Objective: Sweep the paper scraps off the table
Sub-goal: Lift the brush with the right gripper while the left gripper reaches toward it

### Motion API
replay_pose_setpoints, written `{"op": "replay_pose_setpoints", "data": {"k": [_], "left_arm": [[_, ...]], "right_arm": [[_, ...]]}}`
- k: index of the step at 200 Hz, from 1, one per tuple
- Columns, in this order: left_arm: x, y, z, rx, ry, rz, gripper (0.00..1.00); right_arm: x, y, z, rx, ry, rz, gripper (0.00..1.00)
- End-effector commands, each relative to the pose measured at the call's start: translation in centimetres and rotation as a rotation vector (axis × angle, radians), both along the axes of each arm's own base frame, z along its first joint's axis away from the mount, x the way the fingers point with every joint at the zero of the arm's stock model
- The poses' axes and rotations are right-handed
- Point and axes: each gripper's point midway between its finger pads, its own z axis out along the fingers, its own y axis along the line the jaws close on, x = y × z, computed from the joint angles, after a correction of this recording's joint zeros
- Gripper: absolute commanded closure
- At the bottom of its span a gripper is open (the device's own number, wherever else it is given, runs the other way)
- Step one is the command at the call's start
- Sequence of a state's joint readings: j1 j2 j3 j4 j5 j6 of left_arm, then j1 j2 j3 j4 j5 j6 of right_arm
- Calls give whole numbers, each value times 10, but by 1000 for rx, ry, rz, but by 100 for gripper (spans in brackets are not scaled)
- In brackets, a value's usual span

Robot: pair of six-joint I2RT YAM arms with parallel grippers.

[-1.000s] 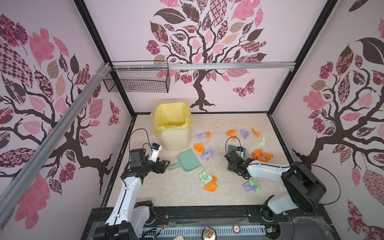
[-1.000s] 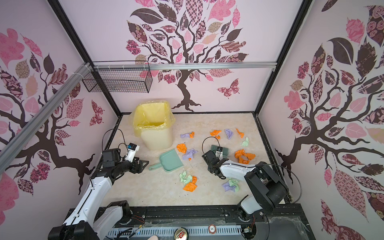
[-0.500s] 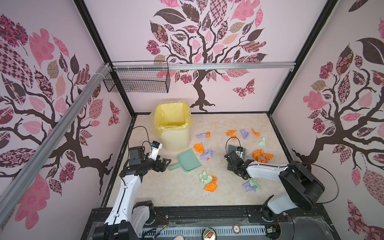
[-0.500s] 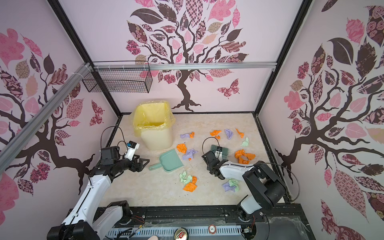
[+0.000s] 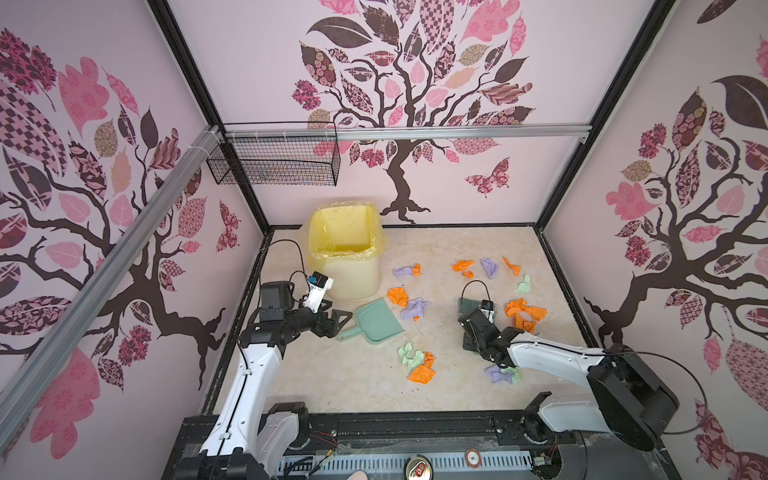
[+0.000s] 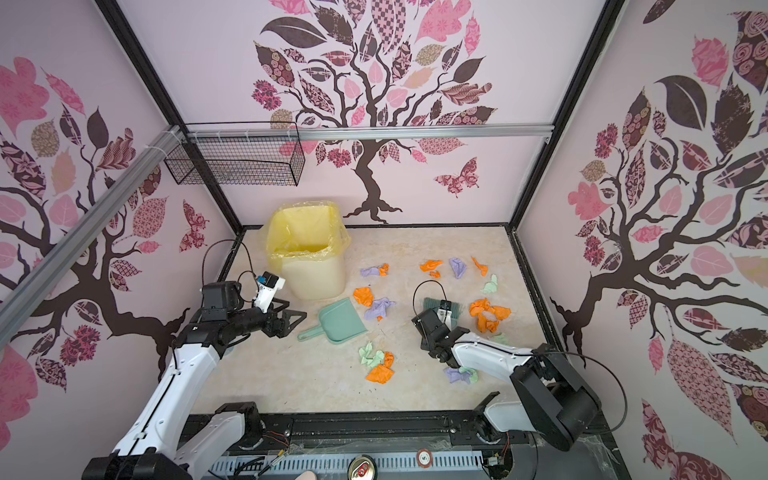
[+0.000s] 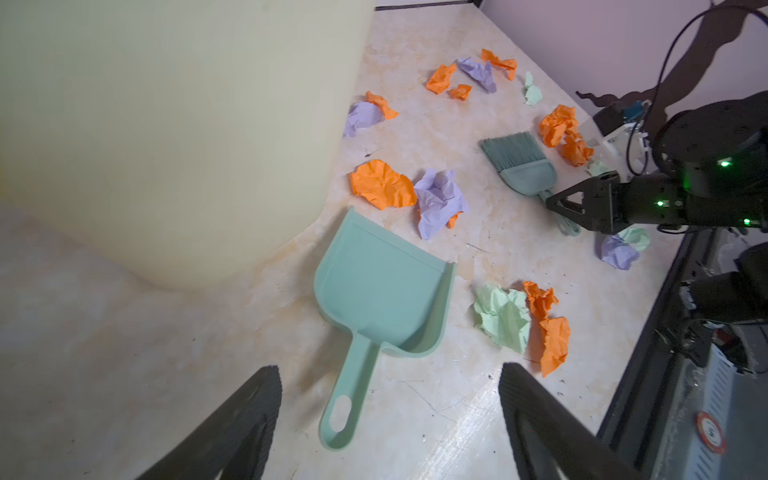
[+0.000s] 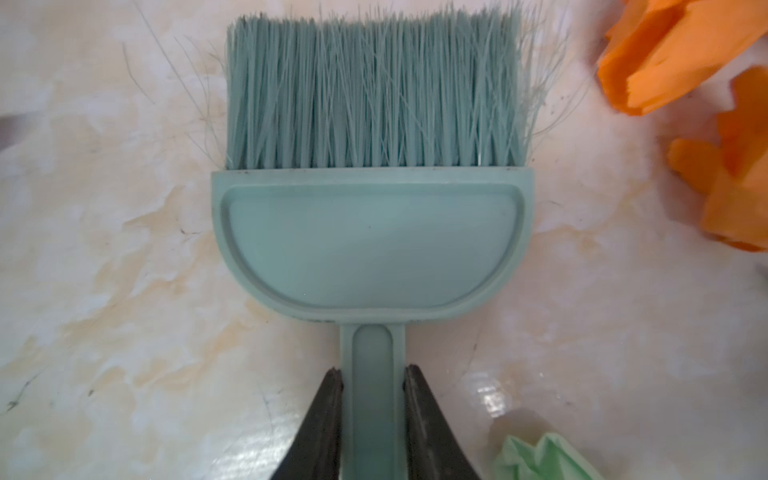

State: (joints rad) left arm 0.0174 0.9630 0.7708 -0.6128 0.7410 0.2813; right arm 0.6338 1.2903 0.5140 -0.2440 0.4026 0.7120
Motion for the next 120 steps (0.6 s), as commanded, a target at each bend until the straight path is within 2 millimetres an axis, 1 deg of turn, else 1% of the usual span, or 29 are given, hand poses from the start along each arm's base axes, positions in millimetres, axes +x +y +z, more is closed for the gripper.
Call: {"op": "replay_pose_setpoints", "data": {"k": [1, 27, 46, 67, 84, 104, 120], "left_arm": [[-2, -22, 28, -110, 42, -84, 14], [-3, -49, 41, -181, 152, -187, 15], [-2, -68, 42, -206, 222, -248, 16], [1, -89, 37, -203, 265, -300, 16], [1, -109, 32, -188, 288, -347, 15], [4, -133, 28, -177, 324, -400, 15], [10, -149, 19, -157, 359, -425, 16]], "right_arm": [[1, 8, 36, 28, -54, 66, 74], [4, 16, 76, 92, -164, 125, 75], [4, 19, 104, 137, -241, 154, 77], [2, 24, 128, 177, -302, 201, 79], [1, 26, 138, 177, -328, 233, 79], [1, 26, 138, 150, -339, 267, 79], [0, 30, 136, 143, -344, 300, 80]]}}
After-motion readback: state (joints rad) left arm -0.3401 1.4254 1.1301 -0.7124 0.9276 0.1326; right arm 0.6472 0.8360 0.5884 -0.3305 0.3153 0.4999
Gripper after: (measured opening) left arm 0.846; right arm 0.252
